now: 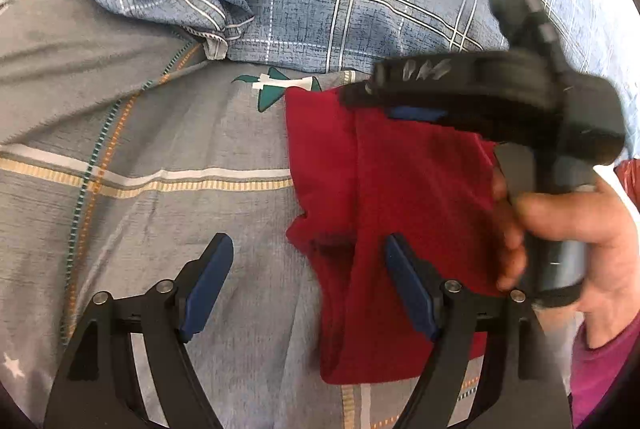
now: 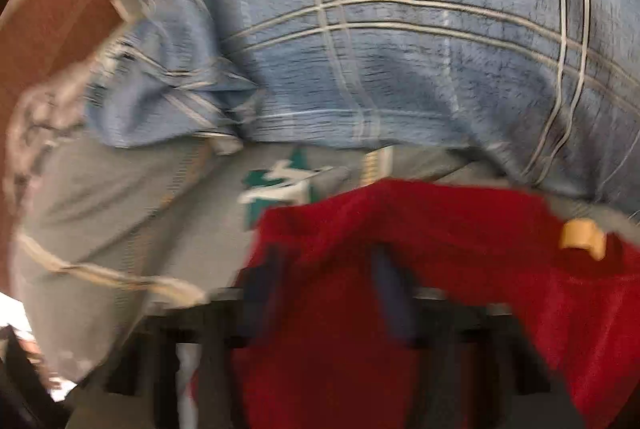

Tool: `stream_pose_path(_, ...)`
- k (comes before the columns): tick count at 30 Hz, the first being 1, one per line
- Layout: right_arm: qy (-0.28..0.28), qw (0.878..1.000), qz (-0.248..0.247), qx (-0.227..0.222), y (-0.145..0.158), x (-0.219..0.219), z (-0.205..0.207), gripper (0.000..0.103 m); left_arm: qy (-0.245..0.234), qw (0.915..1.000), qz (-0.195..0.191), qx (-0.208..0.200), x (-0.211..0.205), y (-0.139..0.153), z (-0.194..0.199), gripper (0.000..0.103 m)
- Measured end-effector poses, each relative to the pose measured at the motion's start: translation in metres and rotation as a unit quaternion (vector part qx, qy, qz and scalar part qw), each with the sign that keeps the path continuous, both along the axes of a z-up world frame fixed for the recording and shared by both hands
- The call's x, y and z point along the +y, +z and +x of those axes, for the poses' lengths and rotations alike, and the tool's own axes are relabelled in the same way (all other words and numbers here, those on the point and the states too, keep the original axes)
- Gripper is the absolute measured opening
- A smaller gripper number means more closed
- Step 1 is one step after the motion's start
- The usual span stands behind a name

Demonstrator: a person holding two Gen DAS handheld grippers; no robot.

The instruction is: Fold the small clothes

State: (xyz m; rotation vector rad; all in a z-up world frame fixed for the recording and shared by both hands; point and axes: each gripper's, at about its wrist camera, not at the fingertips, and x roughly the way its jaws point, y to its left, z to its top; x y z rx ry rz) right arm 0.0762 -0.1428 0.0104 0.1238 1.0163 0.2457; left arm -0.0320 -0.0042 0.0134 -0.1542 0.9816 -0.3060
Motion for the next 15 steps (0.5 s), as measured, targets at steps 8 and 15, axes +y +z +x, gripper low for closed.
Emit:
stream_pose_path(8, 0.002, 0.998, 0.048, -0.04, 0.015, 0.004, 0.01, 0.005, 0.006, 0.9998, -0.012, -0.012, 0.012, 0.003, 0.006, 0.079)
stream_pose_path(15, 0.023, 0.998, 0.061, 0.007, -0.012, 0.013, 0.011, 0.013, 0.005, 0.9999, -0.008, -0.009, 0.012, -0.002, 0.007, 0.079)
